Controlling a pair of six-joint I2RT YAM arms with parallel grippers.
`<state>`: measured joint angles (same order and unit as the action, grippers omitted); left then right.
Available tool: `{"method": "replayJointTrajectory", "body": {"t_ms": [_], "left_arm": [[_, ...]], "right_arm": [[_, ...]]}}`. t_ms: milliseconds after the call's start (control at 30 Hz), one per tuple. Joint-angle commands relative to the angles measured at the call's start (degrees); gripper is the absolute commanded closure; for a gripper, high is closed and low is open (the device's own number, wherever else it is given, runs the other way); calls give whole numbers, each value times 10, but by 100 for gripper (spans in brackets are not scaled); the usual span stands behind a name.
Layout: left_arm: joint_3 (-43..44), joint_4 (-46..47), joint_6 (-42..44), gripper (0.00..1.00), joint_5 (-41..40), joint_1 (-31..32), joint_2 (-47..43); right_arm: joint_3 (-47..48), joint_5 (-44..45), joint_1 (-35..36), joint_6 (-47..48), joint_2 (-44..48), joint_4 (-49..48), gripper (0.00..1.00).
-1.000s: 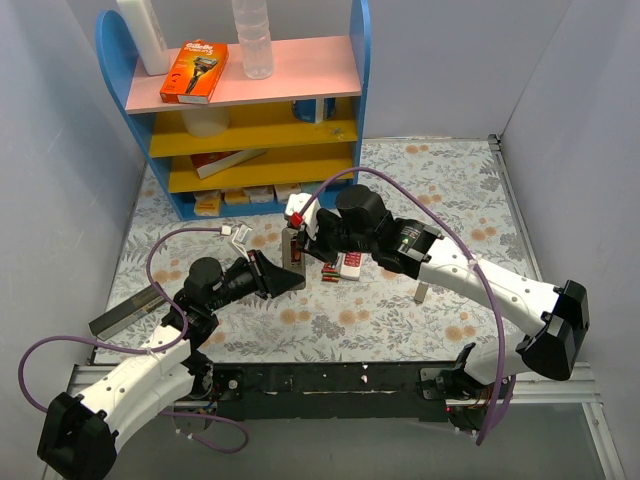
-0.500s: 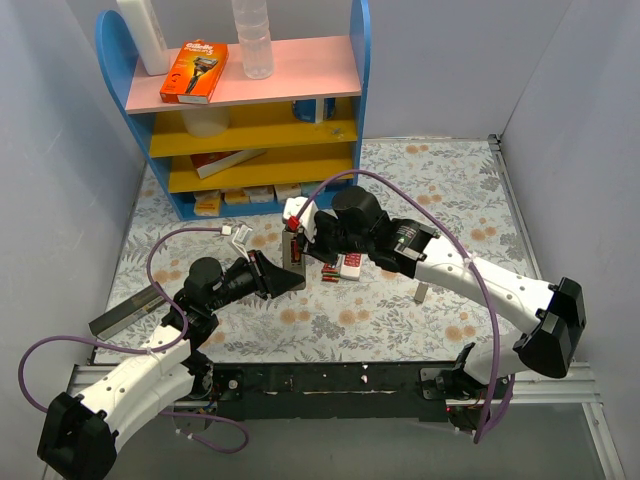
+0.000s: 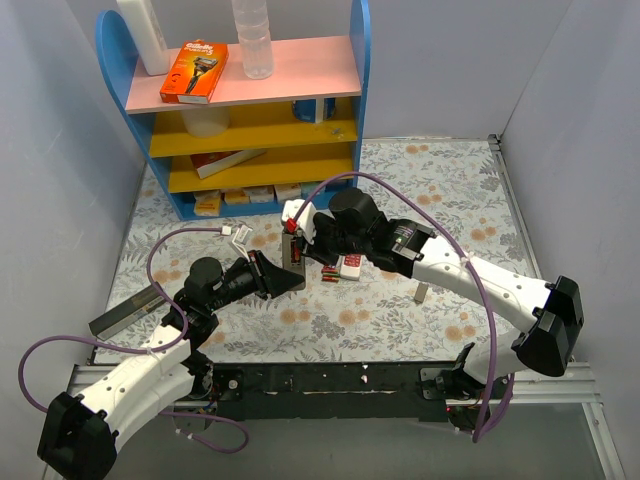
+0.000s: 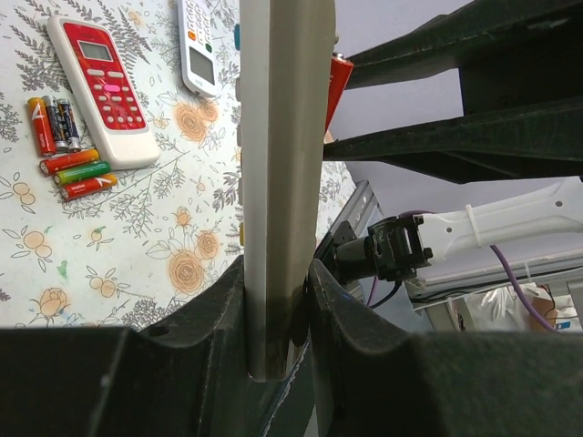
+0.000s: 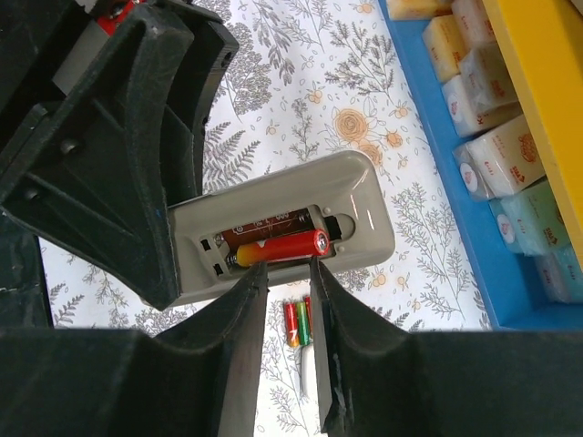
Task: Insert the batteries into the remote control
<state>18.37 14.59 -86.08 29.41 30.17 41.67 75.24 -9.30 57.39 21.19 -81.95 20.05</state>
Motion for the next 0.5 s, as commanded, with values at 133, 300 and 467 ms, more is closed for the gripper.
{"method": "replayJointTrajectory", "body": {"t_ms": [133,300,467], "left_arm": [[11,24,9,100,10,2,-9],[11,25,10,100,12,2,-9],[11,25,11,100,14,3,-7]], "right_arm": [[29,46,-3,8,25,-4,62],[41,21,-3,10,28,-5,61],[53,11,-2,14,26,0,59]]}}
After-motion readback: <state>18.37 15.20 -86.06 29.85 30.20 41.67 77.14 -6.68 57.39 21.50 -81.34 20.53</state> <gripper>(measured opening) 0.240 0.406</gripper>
